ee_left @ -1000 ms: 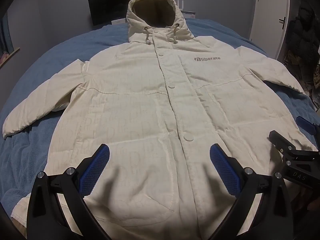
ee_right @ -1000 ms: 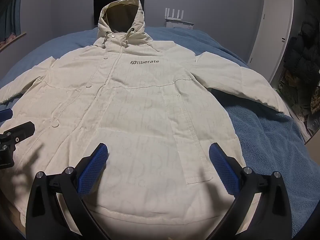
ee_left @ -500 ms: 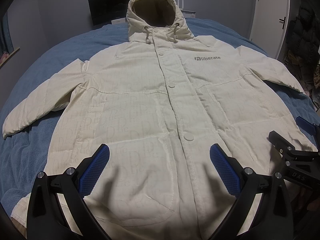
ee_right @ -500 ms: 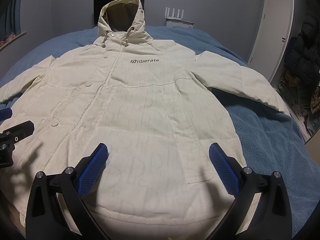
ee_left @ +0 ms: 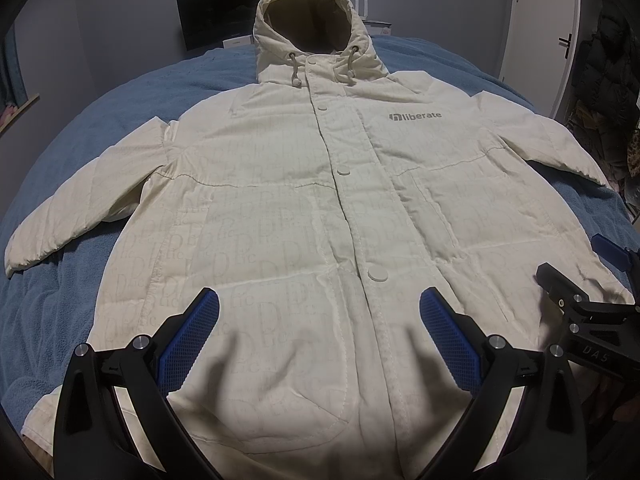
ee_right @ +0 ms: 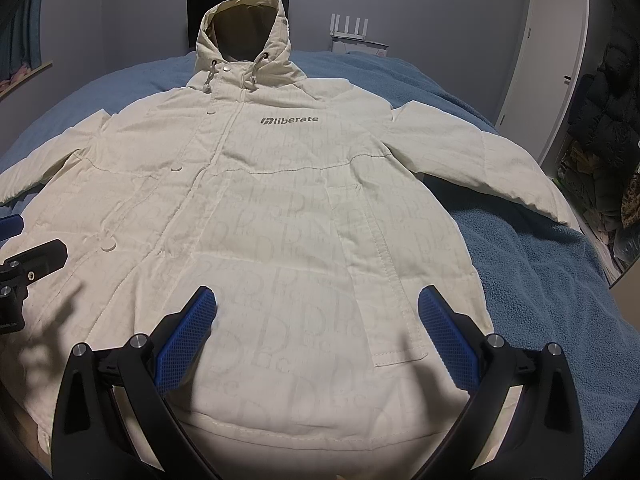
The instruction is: Fold large clothes
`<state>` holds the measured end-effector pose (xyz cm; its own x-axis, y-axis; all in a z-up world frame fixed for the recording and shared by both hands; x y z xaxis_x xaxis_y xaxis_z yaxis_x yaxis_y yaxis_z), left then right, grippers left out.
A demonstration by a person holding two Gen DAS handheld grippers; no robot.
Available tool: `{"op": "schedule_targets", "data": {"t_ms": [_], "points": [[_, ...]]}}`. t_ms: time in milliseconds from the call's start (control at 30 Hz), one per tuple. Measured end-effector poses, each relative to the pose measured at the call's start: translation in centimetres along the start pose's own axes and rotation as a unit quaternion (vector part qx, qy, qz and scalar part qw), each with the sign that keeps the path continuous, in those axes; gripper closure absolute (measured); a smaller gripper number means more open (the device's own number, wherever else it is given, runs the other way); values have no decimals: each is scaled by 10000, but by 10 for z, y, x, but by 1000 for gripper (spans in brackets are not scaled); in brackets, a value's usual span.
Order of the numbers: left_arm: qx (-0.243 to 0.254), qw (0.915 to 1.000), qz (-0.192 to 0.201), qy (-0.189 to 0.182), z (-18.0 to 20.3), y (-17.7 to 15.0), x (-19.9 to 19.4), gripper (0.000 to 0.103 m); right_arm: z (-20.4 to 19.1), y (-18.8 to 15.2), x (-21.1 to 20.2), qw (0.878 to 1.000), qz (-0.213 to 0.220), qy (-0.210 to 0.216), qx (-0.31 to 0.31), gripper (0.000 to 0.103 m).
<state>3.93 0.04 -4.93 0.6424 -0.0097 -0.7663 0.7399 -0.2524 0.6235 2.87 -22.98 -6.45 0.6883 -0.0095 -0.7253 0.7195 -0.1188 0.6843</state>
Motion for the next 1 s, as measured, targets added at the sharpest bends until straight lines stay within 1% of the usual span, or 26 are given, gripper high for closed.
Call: {"op": "schedule_targets", "data": {"t_ms": [867,1000], "points": [[-27,10000,-50,-19,0,-4,4,6,0,0,4,10000,-21,-8,-5,6],[-27,10000,-53,-17,0,-4,4,6,1,5,2,10000,-26,-10,-8,6]]}}
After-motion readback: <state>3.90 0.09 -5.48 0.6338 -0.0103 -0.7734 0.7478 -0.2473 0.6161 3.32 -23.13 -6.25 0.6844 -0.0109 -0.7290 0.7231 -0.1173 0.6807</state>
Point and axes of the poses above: each gripper's, at about its wrist camera, not at the fingertips, and x roughly the way its jaws point, z to its right, y to its top, the point moved 6 cm from there along x, roughly the way its jaws point, and after that the axes turned 10 degrees about x, right-handed, at the moved point
